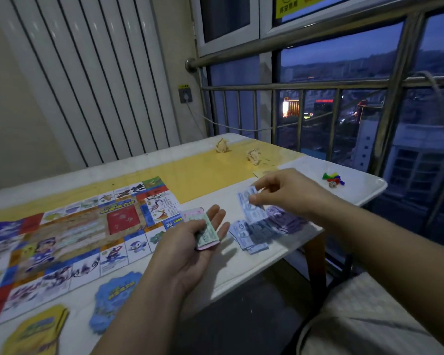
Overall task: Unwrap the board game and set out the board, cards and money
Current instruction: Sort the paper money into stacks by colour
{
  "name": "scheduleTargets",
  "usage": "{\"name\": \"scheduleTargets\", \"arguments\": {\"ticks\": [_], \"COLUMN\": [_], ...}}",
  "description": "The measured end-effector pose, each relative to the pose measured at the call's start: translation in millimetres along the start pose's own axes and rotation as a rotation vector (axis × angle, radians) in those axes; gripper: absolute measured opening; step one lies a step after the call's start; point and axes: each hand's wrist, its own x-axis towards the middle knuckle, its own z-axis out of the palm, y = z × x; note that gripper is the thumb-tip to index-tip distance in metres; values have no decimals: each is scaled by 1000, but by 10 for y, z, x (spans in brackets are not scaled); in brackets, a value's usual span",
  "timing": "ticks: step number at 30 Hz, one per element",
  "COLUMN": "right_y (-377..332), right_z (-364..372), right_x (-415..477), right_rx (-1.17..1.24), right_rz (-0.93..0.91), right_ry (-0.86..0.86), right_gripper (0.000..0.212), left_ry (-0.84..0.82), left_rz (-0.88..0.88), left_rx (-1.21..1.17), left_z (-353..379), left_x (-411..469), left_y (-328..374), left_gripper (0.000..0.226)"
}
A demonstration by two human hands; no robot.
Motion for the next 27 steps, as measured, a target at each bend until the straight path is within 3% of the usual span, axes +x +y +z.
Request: {"name": "scheduleTargets", "arguments": {"ticks": [2,5,7,12,15,20,23,27], "right_y": [52,142,103,-25,-11,60,155,441], "right_z": [104,245,254,272,218,127,-11,-339], "right_x": [1,-12,-37,-133,-72,39,64,158], "right_rx": [-169,-307,-122,194,233,173,91,249], "right_rz": [10,-72,-115,-40,-7,19,5,85], "right_ry": [-91,78,146,-108,-103,-84,3,204], "right_gripper": [39,47,33,23,14,11,12,17], "left_ry": [10,-29,-75,-109,-120,-186,-188,-213], "left_rz": [-3,-67,-92,-2,54,25,15,-34], "left_rx": [-1,49,99,267,370,330,328,305], "left_z": [-63,-98,-77,83,141,184,214,326], "left_x": [23,25,10,-17,21,56,90,122], "left_y": [6,-69,-111,-200,-230,-243,-297,-357], "left_gripper": [37,32,27,21,30,36,35,44]}}
